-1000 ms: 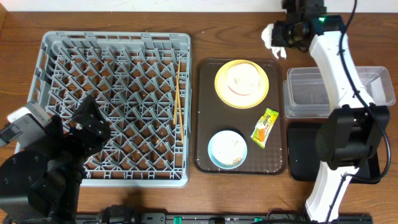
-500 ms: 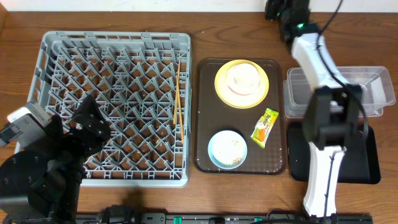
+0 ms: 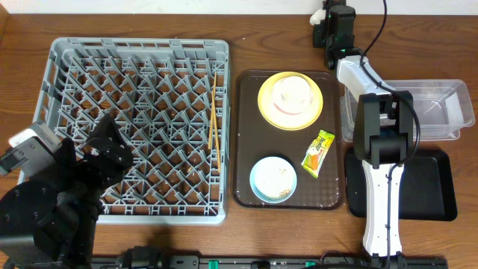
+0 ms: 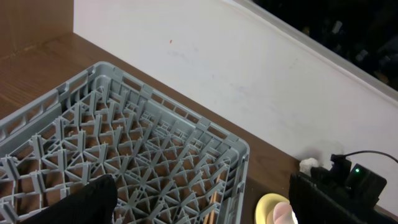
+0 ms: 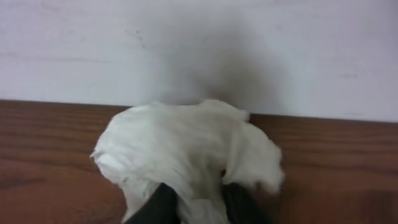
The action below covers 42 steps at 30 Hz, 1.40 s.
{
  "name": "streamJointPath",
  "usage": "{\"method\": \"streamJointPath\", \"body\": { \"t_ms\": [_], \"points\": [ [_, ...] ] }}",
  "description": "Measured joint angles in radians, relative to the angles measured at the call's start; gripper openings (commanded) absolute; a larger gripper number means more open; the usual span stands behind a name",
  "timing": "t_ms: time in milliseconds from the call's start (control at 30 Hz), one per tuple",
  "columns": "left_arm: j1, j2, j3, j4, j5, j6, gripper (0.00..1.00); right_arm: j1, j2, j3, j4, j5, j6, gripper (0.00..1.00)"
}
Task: Sort waste into correct bins and load items into the dishwasher rack
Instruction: 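Carry the white tissue with the right gripper toward the back edge, then lower the tissue into the clear plastic container and open the right gripper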
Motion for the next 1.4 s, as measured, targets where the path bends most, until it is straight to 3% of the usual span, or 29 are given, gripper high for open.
{"method": "streamJointPath", "body": {
  "t_ms": [67,300,400,667,867,1000,1233,1400],
  "points": [
    [0.0,0.0,0.0,0.0,0.0,0.0,0.89,0.0,0.0,0.0,0.002,0.002,-0.017,0.01],
    [0.0,0.0,0.0,0.0,0.0,0.0,0.89,0.0,-0.048,0.0,-0.128,0.013,-0.024,0.01],
    [0.0,0.0,0.0,-0.001,0.0,0.0,0.89,0.0,-0.142,-0.002,-0.272,0.012,-0.019,0.01],
    [0.0,0.0,0.0,-0.001,0.0,0.0,0.89,-0.027,-0.584,0.014,-0.779,0.011,0.024,0.01],
    [0.0,-0.001,0.0,0.0,0.0,0.0,0.89,-0.093,-0.837,0.02,-1.168,0.013,0.136,0.01],
    [0.0,-0.001,0.0,0.0,0.0,0.0,0.89,-0.214,-0.953,0.019,-1.357,0.008,0.253,0.01],
    [0.0,-0.001,0.0,0.0,0.0,0.0,0.89,-0.5,-0.994,0.019,-1.4,-0.021,0.368,0.01],
    [0.0,-0.001,0.0,0.0,0.0,0.0,0.89,-0.584,-0.931,0.002,-1.364,-0.106,0.397,0.01]
  ]
}}
